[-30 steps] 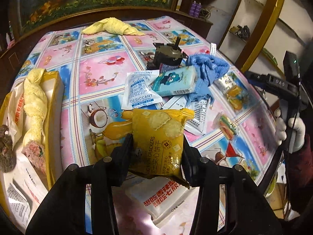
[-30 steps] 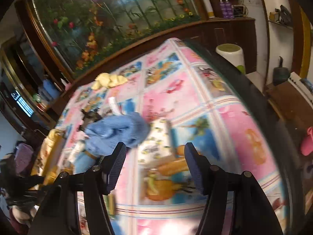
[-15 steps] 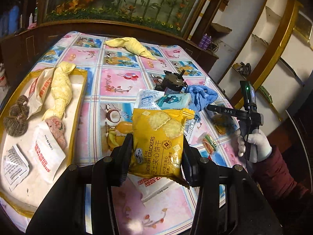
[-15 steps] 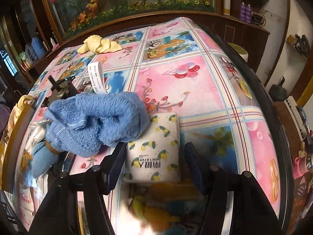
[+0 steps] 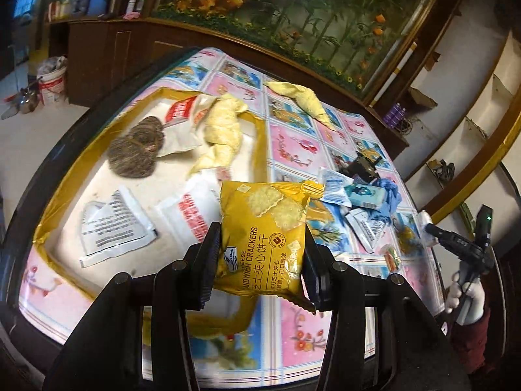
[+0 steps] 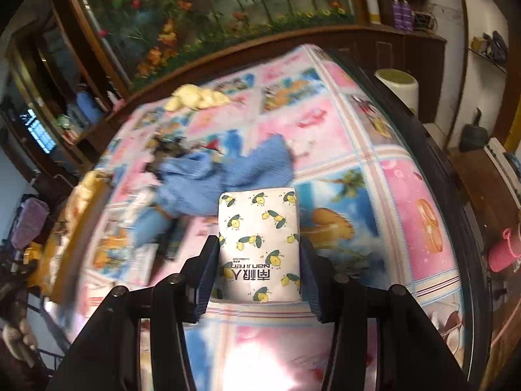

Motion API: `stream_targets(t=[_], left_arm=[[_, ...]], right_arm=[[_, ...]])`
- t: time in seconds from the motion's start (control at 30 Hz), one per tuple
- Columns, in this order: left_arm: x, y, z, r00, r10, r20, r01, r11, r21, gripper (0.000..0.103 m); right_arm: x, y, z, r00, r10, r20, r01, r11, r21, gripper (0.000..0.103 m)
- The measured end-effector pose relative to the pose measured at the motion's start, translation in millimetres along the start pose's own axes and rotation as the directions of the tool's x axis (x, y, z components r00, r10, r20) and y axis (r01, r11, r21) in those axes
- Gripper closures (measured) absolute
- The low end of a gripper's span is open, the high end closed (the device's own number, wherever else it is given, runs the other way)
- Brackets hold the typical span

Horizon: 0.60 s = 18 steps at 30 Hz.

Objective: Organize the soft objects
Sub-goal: 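Carry the cracker pack and tissue pack to the foam box and lower them in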

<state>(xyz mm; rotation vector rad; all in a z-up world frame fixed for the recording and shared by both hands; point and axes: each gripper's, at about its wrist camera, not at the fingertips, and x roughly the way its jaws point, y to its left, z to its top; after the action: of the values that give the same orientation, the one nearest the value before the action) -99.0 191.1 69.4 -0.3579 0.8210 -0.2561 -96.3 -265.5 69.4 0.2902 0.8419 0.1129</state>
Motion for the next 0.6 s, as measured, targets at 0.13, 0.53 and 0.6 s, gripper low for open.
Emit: stream_targets(t=[0.13,0.53,0.6], left_arm=[[-5,24,-5,0.998,0.058,-0.007,-0.058,0.997,-0.051,0.058],[28,78,35,0.947,0.314,-0.072,-0.318,0.947,-0.054,0.052],[31,87,36,0.954,0.287,-0.083,-0.294,0.951,-0.096,0.05]], right_arm=[[-7,49,3,0.994,0.106,0.005,-0.105,0.991,-0.079,0.055],[49,221,-6,0.917,0.346,-0.197,-0.389,0.884,-0.258,0.055],[61,251,-8,0.902,0.363,-0.235,-0.42,0.864,-0.279,0.055]])
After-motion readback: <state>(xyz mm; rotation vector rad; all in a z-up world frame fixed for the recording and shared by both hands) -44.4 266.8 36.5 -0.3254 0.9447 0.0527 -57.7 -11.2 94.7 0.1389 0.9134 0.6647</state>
